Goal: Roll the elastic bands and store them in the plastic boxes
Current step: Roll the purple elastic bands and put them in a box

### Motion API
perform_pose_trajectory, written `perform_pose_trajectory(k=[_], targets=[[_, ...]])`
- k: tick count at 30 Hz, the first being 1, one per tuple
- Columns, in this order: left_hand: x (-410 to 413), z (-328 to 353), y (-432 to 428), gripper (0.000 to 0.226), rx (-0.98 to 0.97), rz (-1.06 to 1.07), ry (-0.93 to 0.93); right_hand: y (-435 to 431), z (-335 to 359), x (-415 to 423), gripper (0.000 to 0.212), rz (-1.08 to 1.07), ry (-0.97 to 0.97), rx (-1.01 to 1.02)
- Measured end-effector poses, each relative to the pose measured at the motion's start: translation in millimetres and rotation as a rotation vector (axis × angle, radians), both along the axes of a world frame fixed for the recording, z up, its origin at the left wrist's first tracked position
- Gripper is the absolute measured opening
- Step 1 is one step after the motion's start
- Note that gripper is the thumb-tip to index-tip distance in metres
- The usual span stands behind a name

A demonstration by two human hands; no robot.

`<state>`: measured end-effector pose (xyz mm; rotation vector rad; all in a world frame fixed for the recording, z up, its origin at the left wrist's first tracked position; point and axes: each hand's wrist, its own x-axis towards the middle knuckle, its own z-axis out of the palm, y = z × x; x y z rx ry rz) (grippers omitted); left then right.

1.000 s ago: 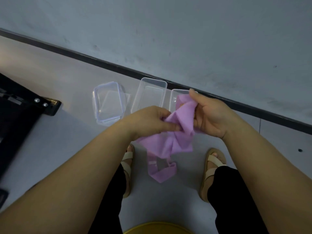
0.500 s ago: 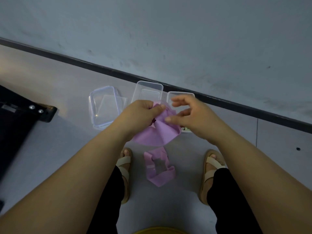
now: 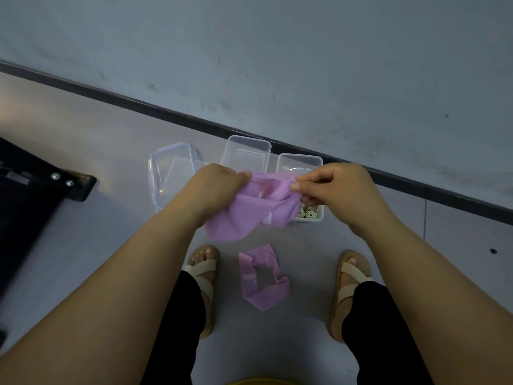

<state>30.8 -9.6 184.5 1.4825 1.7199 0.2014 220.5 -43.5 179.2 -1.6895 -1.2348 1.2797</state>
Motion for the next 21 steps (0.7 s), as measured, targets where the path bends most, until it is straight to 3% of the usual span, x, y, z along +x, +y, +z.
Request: perform_pose_trajectory(k=[5, 8, 11, 13, 16, 18, 21], targets=[[-6, -4, 6, 0.041, -0.019, 0.069, 0.051, 2, 5, 4, 0.005, -0.116, 0.151, 0.046], [-5, -3, 6, 0.044, -0.007, 0.055, 0.043, 5, 7, 6, 0.010, -0.242, 0.430, 0.009], [-7, -5, 9, 0.038, -0.048, 0.213, -0.150, 6, 12, 3, 0.016, -0.323, 0.833, -0.072], [-5, -5, 10, 0.030, -0.080, 0.377, -0.312, 6, 13, 0, 0.017, -0.331, 0.957, -0.087], [2, -1, 9, 0.021, -0.140, 0.539, -0.593, 6, 13, -2, 0.020, -0.329, 0.992, -0.095], [7, 4, 6, 0.020, -0.186, 0.613, -0.784, 6, 11, -3, 0.025, -0.303, 0.880, -0.102], [7, 7, 6, 0.020, -0.153, 0.633, -0.854, 4, 8, -7, 0.030, -0.209, 0.710, -0.110]])
